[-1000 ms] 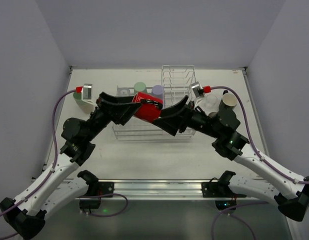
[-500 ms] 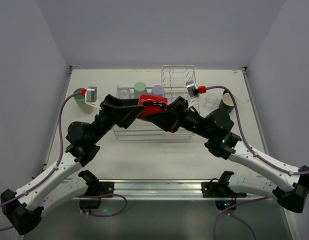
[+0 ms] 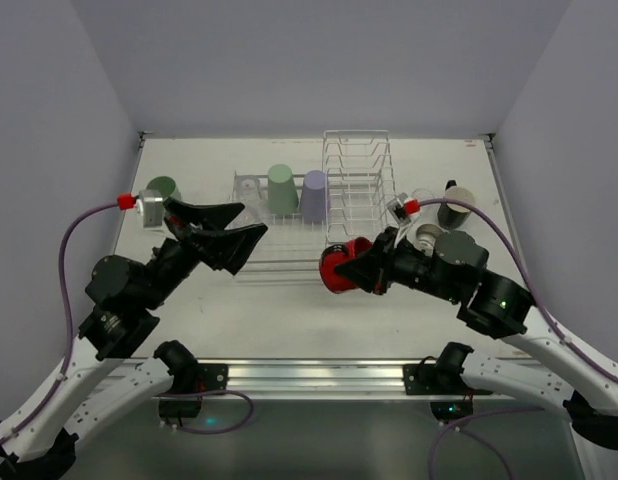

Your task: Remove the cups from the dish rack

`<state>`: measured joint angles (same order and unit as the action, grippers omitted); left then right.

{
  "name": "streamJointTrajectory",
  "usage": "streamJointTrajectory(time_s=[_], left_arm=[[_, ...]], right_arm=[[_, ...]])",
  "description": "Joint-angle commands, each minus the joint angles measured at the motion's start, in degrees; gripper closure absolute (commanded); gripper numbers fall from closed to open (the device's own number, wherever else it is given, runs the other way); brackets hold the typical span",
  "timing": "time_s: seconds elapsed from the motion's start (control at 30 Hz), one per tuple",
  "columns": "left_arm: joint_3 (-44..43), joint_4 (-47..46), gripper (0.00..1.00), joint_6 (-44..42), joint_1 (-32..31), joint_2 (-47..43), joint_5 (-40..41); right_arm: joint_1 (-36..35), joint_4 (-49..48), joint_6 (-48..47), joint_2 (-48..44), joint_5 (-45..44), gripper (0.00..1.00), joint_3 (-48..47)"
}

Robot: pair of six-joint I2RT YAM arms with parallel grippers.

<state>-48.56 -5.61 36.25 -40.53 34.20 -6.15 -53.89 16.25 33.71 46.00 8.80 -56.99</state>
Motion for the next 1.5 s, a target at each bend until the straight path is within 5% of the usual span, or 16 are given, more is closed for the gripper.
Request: streamJointTrajectory(time_s=[0.0,0.23,0.47,0.7,1.1,1.47], left_arm=[[-1.5,18.3,0.00,-11.2,0.0,-3.3,8.7],[4.3,29.2,0.00,-14.9,0.0,-15.1,18.1],[9.8,29.0,0.00,-17.6,0.0,-17.6,19.2],[10.8,29.2,0.00,-18.6,0.0,-16.1,14.0],[11.4,29.7,0.00,-18.6,0.3,-19.2,14.6],[11.3,30.0,0.00,-18.8,0.4,-20.0,15.0]], right_arm=[[-0.1,18.3,-3.5,-5.2,-6.2,1.00,-4.6],[0.1,32.7,2.6,-13.5,-23.2,1.00,-0.7],[4.6,39.6,5.8,-9.9,-38.9,1.00,1.5],[27.7,28.3,0.8,-4.2,-36.9,1.00,9.2],[55.9,5.6,-1.5,9.8,-26.8,1.00,12.9],[62.9,-1.5,-2.2,30.5,-23.2,1.00,10.5]])
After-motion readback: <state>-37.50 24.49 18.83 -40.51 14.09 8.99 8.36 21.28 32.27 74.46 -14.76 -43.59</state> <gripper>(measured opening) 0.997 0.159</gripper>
